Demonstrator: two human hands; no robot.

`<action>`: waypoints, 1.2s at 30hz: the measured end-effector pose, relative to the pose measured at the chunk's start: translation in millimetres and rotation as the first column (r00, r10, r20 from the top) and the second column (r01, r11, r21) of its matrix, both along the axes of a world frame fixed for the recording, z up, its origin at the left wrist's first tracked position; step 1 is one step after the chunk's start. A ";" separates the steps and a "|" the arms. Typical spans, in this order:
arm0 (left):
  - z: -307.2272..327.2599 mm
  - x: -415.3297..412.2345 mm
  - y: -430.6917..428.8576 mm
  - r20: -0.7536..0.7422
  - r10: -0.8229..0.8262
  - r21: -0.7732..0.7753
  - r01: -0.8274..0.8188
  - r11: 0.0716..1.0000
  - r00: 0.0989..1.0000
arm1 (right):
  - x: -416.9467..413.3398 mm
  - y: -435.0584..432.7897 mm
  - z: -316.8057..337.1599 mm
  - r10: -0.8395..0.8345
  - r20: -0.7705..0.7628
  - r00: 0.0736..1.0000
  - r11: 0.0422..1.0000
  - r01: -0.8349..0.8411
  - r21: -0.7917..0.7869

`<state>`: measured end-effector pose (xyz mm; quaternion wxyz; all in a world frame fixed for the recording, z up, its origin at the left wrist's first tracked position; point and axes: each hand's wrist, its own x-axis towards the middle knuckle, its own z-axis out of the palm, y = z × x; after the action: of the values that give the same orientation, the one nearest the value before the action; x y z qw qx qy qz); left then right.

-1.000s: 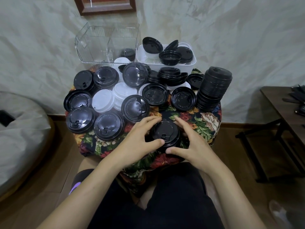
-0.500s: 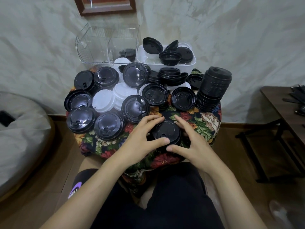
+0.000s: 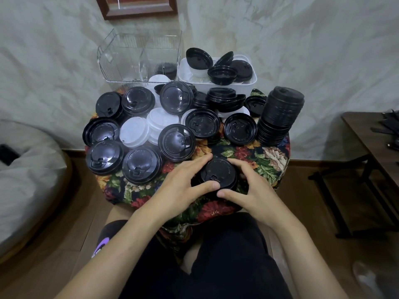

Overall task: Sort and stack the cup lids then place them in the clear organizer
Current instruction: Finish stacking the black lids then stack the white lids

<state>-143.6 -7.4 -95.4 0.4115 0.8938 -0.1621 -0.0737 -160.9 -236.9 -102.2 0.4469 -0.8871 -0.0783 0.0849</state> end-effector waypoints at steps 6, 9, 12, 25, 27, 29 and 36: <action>-1.2 1.2 0.7 0.060 -0.045 0.078 0.040 0.996 0.997 | 0.9 -1.5 -0.2 0.009 -0.007 1.000 1.000 -0.009 0.011; -2.8 -0.1 -0.1 0.070 -0.061 0.094 0.054 0.994 0.996 | 1.3 -0.8 1.3 0.005 -0.007 1.000 1.000 -0.005 -0.004; -4.9 -0.7 -1.0 0.084 -0.084 0.137 0.072 0.988 0.993 | 1.9 0.1 2.3 0.013 0.005 1.000 0.999 -0.012 -0.038; -9.4 -4.1 11.3 0.164 -0.091 0.230 0.051 0.972 0.982 | 3.3 -1.2 4.9 0.004 0.011 1.000 1.000 -0.003 -0.028; -11.4 -4.7 12.9 0.182 -0.060 0.249 0.014 0.969 0.981 | 5.4 0.4 8.7 0.011 0.013 1.000 0.999 -0.010 -0.046; -14.2 -5.3 12.9 0.208 -0.017 0.238 -0.034 0.971 0.978 | 7.4 5.7 10.4 0.004 0.027 1.000 0.999 -0.002 -0.046; -17.5 -9.1 22.0 0.188 0.082 0.164 -0.114 0.980 0.979 | 18.4 21.0 14.6 0.038 0.040 0.998 0.997 -0.035 -0.073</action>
<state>-152.7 14.6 -112.8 0.3185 0.9363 -0.1474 0.0142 -142.5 -215.9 -87.6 0.4110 -0.9027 -0.1005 0.0777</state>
